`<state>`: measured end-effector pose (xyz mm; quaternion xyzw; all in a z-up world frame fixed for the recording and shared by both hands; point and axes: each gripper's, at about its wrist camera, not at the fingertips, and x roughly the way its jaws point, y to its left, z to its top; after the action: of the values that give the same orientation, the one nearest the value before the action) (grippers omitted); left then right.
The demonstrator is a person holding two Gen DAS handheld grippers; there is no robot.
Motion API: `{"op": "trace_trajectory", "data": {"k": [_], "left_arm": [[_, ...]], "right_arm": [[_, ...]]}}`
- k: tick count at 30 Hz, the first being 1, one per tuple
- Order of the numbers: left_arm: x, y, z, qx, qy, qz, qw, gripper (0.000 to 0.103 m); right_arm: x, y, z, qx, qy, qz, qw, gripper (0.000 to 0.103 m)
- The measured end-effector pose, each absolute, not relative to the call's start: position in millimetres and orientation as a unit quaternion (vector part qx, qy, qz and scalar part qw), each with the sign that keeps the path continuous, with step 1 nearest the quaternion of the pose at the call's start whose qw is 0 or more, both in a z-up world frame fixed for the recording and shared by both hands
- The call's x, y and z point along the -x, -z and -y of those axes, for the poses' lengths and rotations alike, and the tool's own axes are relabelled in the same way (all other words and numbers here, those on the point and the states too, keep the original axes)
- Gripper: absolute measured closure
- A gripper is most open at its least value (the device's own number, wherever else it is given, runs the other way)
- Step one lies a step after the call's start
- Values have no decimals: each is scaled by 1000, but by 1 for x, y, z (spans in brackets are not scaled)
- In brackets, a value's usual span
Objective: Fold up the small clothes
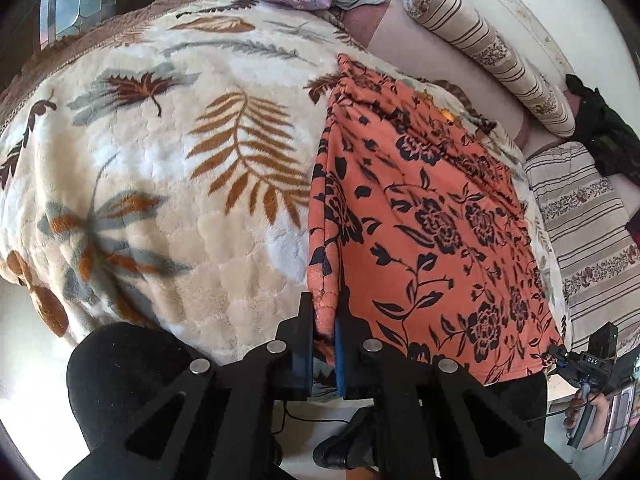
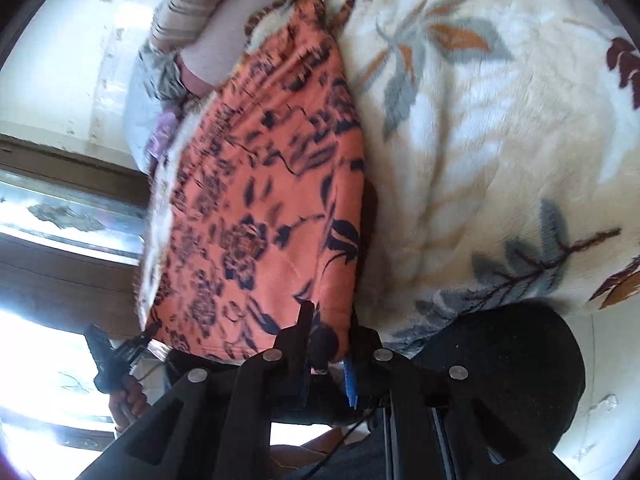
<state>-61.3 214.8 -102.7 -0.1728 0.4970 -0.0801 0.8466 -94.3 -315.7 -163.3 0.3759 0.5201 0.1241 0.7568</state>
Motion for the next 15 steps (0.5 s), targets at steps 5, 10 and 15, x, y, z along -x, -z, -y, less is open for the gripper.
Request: {"op": "trace_trajectory", "data": {"k": [5, 10, 15], "left_arm": [[50, 116, -214, 173, 59, -515, 837, 92], [48, 133, -212, 176, 44, -526, 831, 80], [53, 106, -210, 165, 69, -496, 850, 95]], "right_arm": [[99, 171, 340, -432, -121, -496, 743, 86], [99, 194, 338, -454, -116, -505, 725, 85], [102, 173, 345, -457, -115, -471, 746, 93]]}}
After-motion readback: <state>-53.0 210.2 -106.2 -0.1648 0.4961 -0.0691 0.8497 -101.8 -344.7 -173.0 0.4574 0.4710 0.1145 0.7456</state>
